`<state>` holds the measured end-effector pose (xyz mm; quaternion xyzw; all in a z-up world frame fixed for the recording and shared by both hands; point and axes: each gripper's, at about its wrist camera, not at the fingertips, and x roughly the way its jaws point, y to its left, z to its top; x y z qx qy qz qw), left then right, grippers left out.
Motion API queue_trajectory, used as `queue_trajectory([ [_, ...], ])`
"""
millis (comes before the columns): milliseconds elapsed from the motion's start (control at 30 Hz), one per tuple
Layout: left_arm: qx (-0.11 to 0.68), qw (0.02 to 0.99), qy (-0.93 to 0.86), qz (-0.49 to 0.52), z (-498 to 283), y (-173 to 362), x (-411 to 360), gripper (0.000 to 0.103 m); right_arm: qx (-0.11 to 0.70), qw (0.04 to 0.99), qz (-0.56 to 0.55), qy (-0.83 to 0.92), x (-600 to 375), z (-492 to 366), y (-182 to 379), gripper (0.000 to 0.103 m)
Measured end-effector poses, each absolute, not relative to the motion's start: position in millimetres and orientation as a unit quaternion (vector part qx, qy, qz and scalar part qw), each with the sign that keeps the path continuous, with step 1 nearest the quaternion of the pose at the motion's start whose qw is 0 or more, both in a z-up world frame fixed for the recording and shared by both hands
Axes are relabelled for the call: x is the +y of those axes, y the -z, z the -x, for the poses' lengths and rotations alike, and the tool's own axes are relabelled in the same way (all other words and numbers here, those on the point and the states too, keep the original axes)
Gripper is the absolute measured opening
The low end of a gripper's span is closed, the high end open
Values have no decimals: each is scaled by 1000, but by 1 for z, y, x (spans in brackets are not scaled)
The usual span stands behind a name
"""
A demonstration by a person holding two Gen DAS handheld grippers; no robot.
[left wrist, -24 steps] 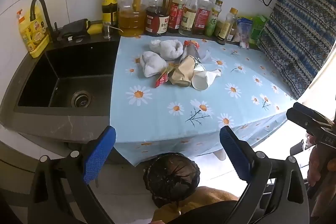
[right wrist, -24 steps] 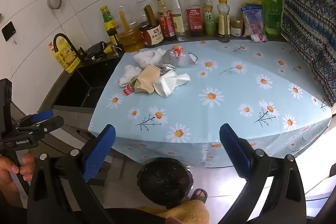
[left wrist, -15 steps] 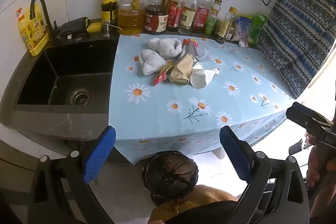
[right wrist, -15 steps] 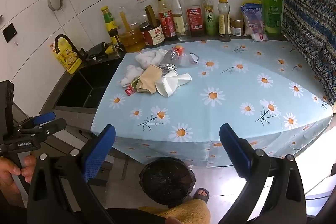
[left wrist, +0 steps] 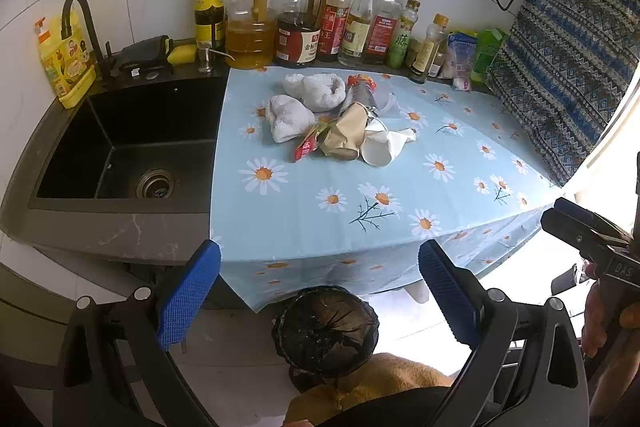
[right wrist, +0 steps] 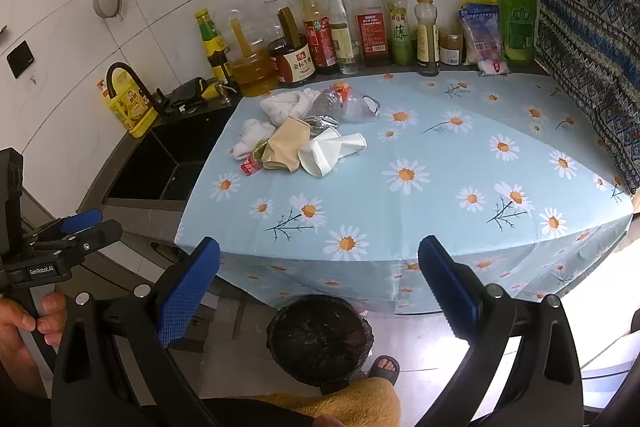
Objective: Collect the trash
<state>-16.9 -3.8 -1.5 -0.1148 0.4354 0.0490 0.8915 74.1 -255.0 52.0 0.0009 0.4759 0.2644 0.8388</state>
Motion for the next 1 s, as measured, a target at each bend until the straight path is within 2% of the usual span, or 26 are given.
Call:
queue_trajectory([
  [1000, 425, 895, -55, 119, 36, -13, 16, 96, 466, 846, -10, -260, -246, -62, -58, 98],
])
